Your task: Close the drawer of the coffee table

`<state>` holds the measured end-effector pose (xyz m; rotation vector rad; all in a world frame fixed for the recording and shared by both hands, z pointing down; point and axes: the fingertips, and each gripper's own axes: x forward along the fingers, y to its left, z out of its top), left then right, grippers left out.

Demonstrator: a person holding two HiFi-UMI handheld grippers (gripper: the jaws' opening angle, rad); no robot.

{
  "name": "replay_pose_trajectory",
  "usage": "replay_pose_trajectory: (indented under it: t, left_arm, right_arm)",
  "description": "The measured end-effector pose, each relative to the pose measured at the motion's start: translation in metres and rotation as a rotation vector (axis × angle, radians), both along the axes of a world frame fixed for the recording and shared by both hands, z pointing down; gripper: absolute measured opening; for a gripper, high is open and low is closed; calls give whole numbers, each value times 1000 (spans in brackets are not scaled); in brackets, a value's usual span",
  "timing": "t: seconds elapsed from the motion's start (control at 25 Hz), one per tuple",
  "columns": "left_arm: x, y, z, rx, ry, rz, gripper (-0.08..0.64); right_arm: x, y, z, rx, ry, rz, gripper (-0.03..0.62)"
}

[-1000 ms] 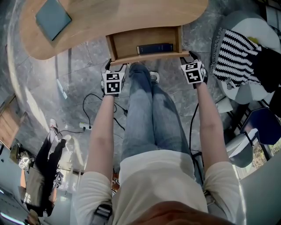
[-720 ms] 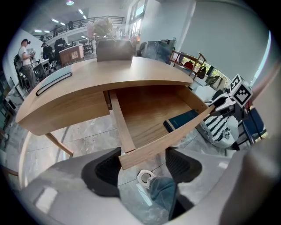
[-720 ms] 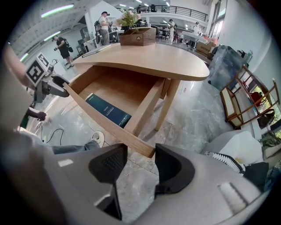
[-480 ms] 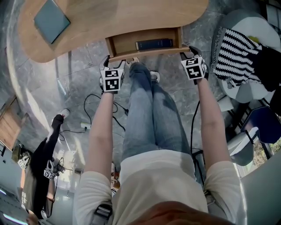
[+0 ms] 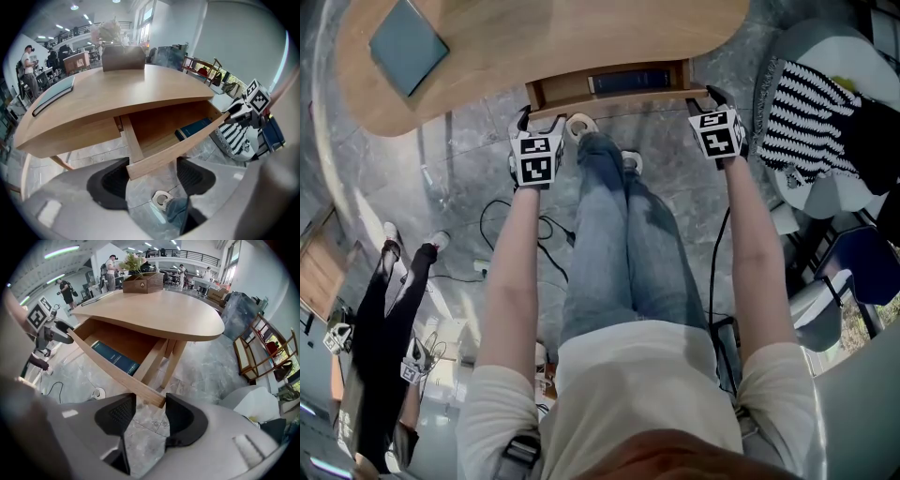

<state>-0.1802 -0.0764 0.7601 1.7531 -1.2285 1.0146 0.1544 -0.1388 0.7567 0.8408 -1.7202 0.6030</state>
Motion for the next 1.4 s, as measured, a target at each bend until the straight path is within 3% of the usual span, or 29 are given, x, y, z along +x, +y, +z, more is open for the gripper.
replay_pose_trajectory:
  t: [1.4]
  left_arm:
    - [-13, -64, 1, 80, -8, -67, 322]
  right_arm:
    - [-13, -65, 0, 60, 18, 34, 199]
